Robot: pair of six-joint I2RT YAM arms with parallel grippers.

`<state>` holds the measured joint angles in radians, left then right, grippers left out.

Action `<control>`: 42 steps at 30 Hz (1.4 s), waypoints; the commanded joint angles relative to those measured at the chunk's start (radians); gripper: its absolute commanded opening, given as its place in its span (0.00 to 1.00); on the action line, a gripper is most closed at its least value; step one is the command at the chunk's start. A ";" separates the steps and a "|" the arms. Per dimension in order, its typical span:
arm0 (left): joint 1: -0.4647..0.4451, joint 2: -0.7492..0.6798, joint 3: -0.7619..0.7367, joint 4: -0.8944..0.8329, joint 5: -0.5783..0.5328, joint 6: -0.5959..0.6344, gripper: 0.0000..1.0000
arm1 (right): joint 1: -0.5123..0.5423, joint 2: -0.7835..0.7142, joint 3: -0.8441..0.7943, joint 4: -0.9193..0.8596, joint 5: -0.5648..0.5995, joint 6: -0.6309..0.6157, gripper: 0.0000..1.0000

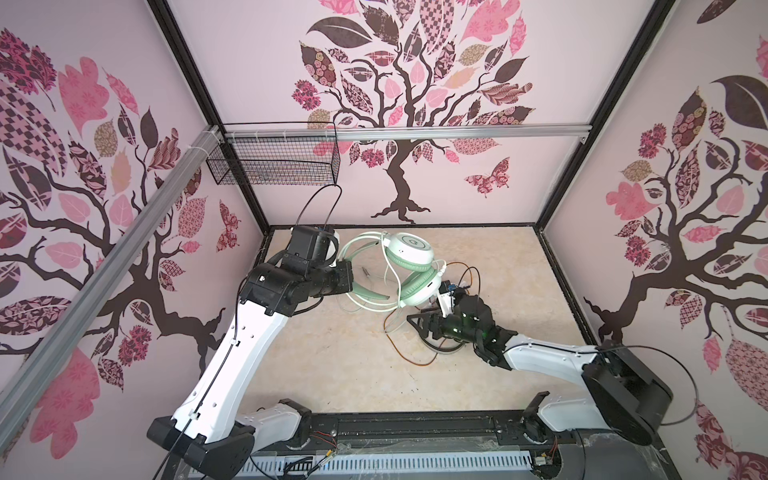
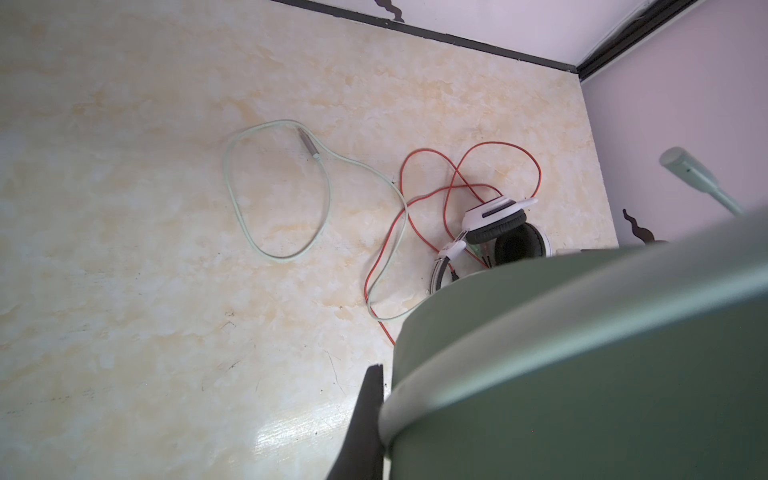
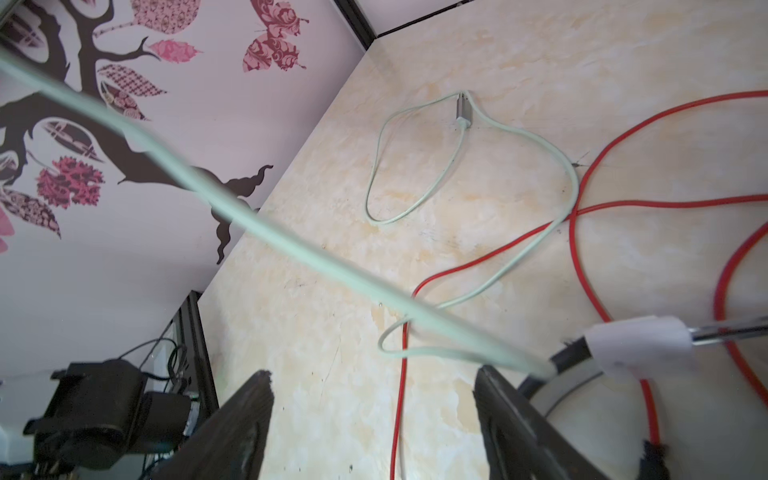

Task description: Wrap the headphones

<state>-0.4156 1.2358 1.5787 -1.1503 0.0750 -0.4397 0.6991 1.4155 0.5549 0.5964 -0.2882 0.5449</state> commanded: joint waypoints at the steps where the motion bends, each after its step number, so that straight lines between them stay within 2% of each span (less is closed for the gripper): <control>1: 0.008 0.002 0.091 0.078 -0.002 0.000 0.00 | 0.002 0.111 0.086 0.020 0.043 0.144 0.74; 5: 0.010 0.026 0.123 0.071 -0.086 -0.004 0.00 | 0.002 0.212 0.160 0.038 0.015 0.269 0.68; 12: 0.029 0.063 0.120 0.069 -0.266 -0.009 0.00 | 0.006 0.217 0.200 0.069 -0.082 0.236 0.67; 18: 0.086 0.041 0.041 0.116 -0.192 -0.055 0.00 | 0.005 0.189 0.183 -0.016 -0.063 0.215 0.67; 24: 0.090 0.027 0.032 0.119 -0.219 -0.071 0.00 | 0.017 0.291 0.223 0.019 -0.104 0.255 0.59; 28: 0.092 0.028 0.027 0.120 -0.212 -0.072 0.00 | 0.050 0.371 0.284 0.046 -0.130 0.247 0.58; 36: 0.092 0.016 0.022 0.120 -0.202 -0.075 0.00 | 0.078 0.529 0.387 0.078 -0.120 0.260 0.53; 42: 0.092 0.010 0.015 0.114 -0.196 -0.073 0.00 | 0.092 0.563 0.396 0.070 -0.105 0.238 0.51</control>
<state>-0.3275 1.2854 1.6115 -1.1042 -0.1486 -0.4824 0.7841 1.9461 0.9295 0.6575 -0.3969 0.7967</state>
